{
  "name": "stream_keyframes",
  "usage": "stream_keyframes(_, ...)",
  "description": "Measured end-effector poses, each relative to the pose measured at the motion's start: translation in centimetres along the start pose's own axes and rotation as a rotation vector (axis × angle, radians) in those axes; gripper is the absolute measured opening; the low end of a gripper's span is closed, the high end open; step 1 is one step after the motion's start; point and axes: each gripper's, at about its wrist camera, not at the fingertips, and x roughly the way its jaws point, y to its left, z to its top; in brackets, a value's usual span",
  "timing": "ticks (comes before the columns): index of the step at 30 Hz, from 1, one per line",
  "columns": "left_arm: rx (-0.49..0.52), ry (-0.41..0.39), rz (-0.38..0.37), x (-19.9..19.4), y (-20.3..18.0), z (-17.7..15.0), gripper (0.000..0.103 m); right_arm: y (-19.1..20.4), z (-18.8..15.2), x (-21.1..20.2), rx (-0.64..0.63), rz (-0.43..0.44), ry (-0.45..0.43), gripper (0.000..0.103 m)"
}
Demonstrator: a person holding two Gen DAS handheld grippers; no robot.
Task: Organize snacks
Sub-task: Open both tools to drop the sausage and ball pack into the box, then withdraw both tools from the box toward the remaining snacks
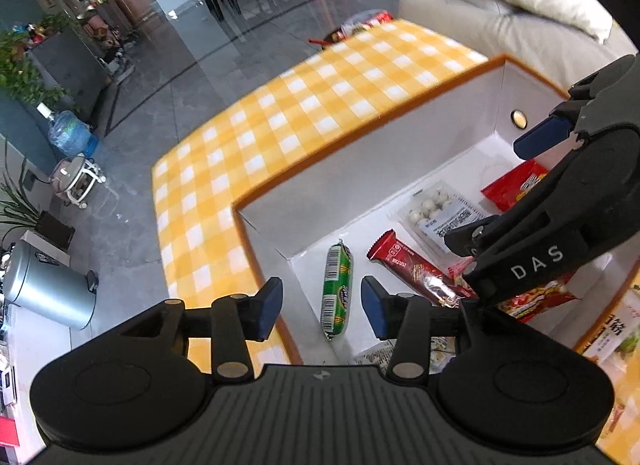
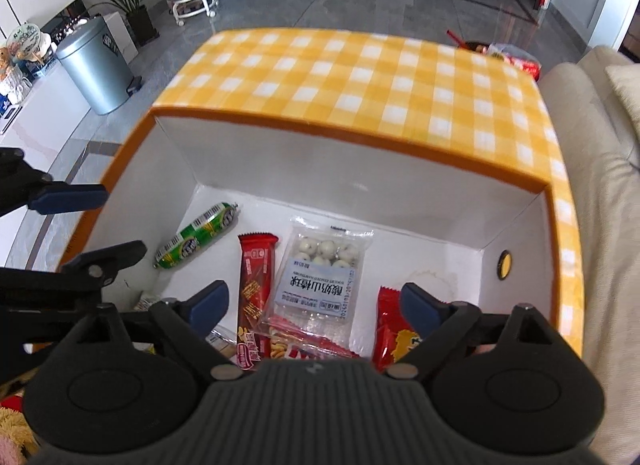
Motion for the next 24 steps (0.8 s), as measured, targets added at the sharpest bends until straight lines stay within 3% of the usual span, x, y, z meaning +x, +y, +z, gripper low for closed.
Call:
stream_keyframes(1,-0.008,-0.016,-0.002,-0.7,0.1,-0.1,0.057,0.1,0.0,-0.5,-0.002,-0.005,-0.010,0.094)
stream_keyframes(3,-0.029,-0.048,-0.016,-1.9,0.4,-0.4,0.069,0.2,-0.1,-1.5,-0.011,-0.014,-0.031,0.096)
stream_keyframes(5,-0.065,-0.084,-0.032,-3.3,0.8,-0.6,0.072,0.5,-0.5,-2.7,-0.020,-0.021,-0.056,0.097)
stream_keyframes(13,-0.159,-0.206,0.003,-8.4,1.0,-2.2,0.075,1.4,-3.0,-8.3,-0.039,-0.054,-0.209,0.099)
stream_keyframes(22,-0.289,-0.320,0.025,-12.6,-1.4,-5.8,0.077,2.2,-9.8,-15.2,-0.033,-0.119,-0.470,0.099)
stream_keyframes(24,-0.316,-0.338,0.015,-13.3,-2.1,-6.7,0.077,2.3,-11.3,-16.3,-0.018,-0.126,-0.492,0.099)
